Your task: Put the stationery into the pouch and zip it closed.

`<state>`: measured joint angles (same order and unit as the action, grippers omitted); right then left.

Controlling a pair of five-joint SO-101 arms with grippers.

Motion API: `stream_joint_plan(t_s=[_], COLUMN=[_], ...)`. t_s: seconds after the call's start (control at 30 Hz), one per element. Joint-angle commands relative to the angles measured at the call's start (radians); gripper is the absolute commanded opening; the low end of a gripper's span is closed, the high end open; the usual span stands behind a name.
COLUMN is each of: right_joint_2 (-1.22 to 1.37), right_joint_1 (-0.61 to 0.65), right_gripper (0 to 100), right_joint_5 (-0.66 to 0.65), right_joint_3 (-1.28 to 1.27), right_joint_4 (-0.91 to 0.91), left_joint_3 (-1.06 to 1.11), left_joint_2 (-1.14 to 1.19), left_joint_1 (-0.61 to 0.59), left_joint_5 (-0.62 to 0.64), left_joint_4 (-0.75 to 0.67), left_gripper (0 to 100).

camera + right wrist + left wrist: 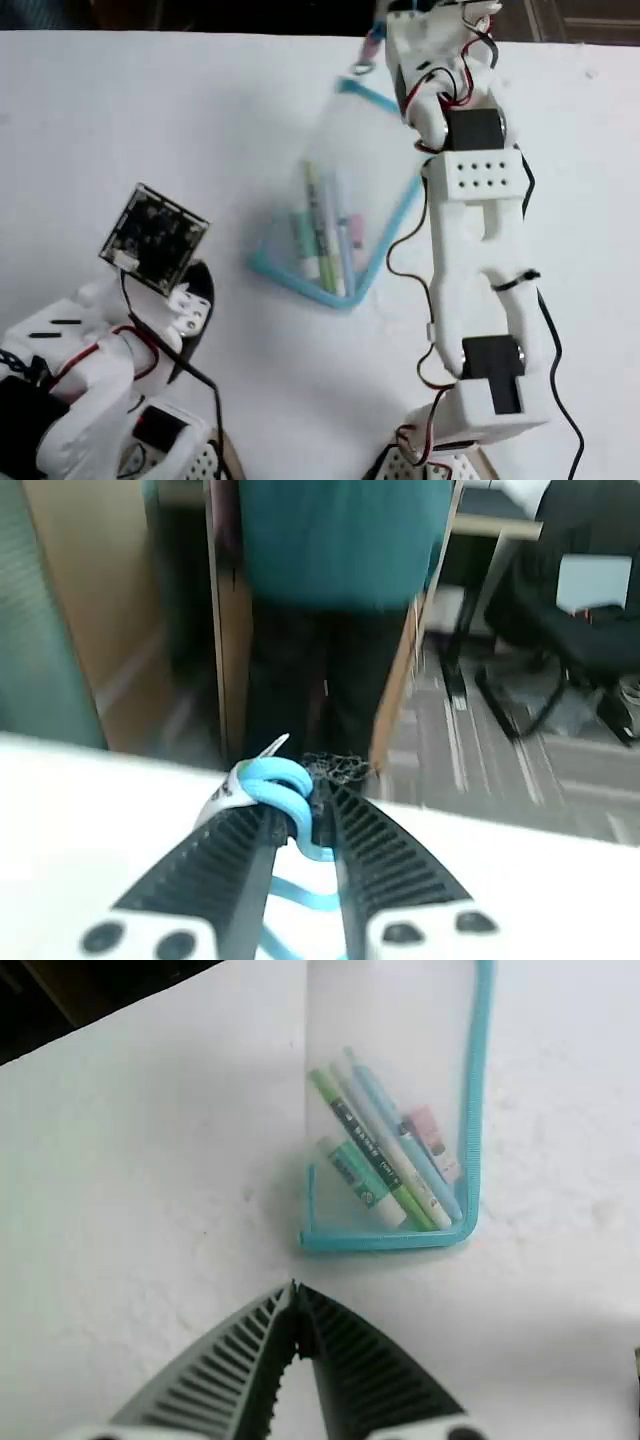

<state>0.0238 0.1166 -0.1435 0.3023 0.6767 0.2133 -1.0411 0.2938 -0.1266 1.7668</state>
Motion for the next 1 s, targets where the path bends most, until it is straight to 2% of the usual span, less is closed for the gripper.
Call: stream_joint_plan(t_s=[0.0,0.1,0.17,0.27,0.4,0.47,0.57,0.7,0.9,0.97], right_joint_2=[-0.096,-0.117,-0.124,-0.127,-0.128,-0.137,-0.199,-0.340,-0.647,-0.746], right_joint_1=[0.007,0.007,0.007,0.007,0.025,0.033,0.038,0.056,0.079,0.077], right_gripper=[1.8,2.9,7.9,22.0,46.4,52.1,47.4,35.1,1.2,5.0], right_joint_5=[-0.126,-0.215,-0.264,-0.308,-0.387,-0.410,-0.407,-0.402,-0.241,-0.176], right_joint_3=[0.052,0.052,0.052,0.052,0.052,0.054,0.034,-0.074,-0.396,-0.537], right_joint_4=[0.216,0.417,0.541,0.728,0.967,1.067,1.092,1.092,1.041,0.986], left_joint_3=[-0.002,0.000,0.018,0.098,0.242,0.301,0.379,0.477,0.620,0.674], left_joint_2=[0.001,0.001,0.001,0.001,0.001,-0.001,-0.004,-0.005,-0.005,-0.005], left_joint_1=[-0.097,-0.191,-0.228,-0.266,-0.325,-0.358,-0.401,-0.447,-0.473,-0.473], left_joint_5=[0.012,0.012,0.012,0.011,0.006,0.005,0.003,0.003,0.002,0.002], left_joint_4=[-0.055,-0.097,-0.123,-0.163,-0.230,-0.279,-0.368,-0.476,-0.595,-0.638], left_gripper=[3,3,3,3,3,3,3,3,2,2])
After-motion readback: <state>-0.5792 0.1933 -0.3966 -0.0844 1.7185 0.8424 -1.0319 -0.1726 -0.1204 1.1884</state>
